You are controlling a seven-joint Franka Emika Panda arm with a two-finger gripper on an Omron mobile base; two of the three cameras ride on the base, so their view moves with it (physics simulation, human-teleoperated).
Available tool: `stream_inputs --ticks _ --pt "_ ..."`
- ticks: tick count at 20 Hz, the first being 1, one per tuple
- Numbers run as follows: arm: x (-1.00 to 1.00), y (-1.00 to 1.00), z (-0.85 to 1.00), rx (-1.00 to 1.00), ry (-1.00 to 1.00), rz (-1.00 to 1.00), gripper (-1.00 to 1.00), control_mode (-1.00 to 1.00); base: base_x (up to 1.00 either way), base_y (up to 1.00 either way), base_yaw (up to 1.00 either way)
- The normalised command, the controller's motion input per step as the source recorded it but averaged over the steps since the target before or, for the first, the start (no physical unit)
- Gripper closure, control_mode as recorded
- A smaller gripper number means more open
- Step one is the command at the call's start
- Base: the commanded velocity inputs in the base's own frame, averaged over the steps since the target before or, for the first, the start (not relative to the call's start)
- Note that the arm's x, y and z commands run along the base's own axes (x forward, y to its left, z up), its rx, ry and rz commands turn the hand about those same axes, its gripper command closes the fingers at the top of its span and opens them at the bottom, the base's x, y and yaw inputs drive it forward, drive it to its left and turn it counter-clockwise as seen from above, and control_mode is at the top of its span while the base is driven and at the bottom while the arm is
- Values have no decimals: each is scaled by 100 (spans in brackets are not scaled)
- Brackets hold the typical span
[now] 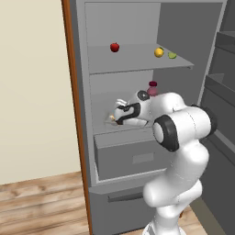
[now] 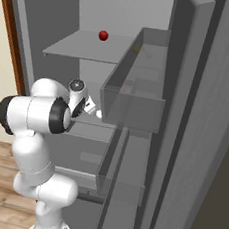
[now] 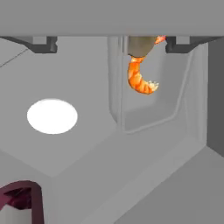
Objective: Place the tupperware on the second highest shelf of the fridge. Make space for the tupperware among the existing items by rearranging them on the shelves if needed. Close the fridge door when finished.
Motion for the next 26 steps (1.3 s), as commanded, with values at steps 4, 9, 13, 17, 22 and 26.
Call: stream_inputs --ticks 4,9,13,17,22,26 --pt "-100 -3 45 -5 -7 7 -100 -100 0 0 0" --pt "-100 -10 65 -10 0 10 -100 -100 0 0 0" --pt "-100 -27 90 -13 1 9 -100 -100 0 0 0" --pt "-100 -41 74 -17 0 14 -100 -100 0 0 0" --pt "-100 -33 66 -21 4 16 -100 -100 0 0 0" --pt "-100 -6 53 -23 4 14 -100 -100 0 0 0"
